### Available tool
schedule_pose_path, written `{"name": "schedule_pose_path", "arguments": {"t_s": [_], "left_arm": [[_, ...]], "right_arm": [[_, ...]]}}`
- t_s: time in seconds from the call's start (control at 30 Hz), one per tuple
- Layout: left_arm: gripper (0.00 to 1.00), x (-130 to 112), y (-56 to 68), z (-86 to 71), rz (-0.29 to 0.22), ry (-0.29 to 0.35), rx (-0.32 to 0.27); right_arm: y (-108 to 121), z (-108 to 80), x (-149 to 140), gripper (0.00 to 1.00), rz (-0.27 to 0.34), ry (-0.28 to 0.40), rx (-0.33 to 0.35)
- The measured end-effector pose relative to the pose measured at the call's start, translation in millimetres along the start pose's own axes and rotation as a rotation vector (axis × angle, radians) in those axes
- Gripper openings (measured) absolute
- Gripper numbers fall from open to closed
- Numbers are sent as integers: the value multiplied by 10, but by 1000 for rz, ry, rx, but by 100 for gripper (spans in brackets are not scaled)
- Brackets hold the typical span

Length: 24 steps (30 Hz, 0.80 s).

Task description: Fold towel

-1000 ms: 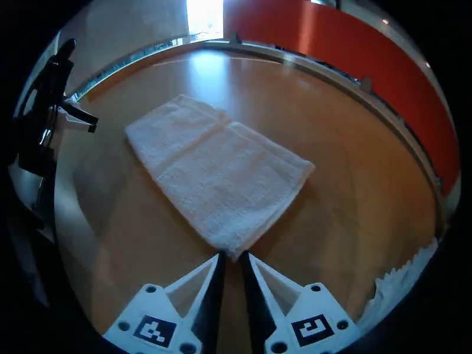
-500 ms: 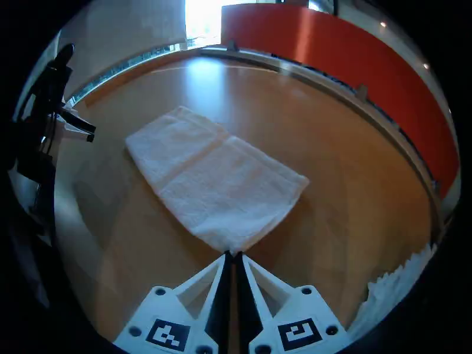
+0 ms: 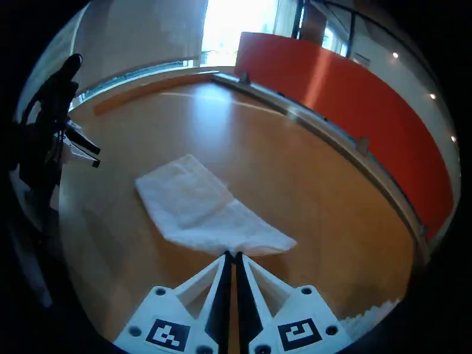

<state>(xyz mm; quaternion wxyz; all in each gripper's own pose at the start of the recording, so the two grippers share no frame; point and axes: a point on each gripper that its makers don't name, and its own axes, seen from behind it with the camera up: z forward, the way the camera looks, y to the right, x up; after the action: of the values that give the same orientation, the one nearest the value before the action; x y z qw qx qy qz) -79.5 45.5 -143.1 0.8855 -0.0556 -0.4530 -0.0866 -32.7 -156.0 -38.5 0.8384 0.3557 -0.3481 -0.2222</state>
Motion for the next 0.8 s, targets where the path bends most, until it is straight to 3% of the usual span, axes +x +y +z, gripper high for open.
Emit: {"name": "schedule_pose_path", "arguments": {"t_s": [0.17,0.47,0.8], "left_arm": [[87,7,-53,-72,-14,11,2],[87,-13,-125,-187,-38,22,0],[88,3,-269,-502,-90,62,15]], "right_arm": [[-56,-13,257,5,-47,26,8],[-171,28,461,5,-105,37,31],[-598,366,735,5,-182,29,130]]}}
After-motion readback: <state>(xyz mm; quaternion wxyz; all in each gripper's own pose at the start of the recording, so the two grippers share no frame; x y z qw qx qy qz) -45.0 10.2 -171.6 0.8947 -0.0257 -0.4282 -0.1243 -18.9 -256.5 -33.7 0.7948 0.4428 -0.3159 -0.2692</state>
